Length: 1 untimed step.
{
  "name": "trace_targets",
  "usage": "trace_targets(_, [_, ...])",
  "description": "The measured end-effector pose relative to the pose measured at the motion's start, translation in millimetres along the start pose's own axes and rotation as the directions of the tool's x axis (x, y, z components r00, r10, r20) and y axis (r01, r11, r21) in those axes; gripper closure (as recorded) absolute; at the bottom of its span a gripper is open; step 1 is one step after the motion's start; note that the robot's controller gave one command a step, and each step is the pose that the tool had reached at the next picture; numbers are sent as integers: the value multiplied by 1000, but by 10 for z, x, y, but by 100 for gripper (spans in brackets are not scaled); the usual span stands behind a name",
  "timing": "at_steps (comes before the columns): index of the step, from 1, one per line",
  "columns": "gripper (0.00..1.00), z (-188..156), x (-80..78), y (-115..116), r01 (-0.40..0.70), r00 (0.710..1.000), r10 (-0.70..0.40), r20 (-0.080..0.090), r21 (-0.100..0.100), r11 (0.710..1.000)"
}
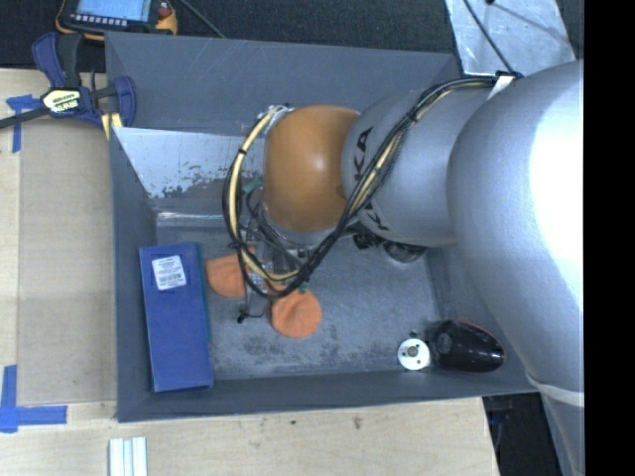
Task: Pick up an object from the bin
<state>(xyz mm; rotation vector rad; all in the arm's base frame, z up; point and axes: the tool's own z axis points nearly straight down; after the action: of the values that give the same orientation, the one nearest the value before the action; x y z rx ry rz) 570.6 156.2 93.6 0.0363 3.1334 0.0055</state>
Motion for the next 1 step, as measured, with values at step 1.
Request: trace_targets(1, [0, -44, -136, -297, 75, 997, -75, -9, 3, 997])
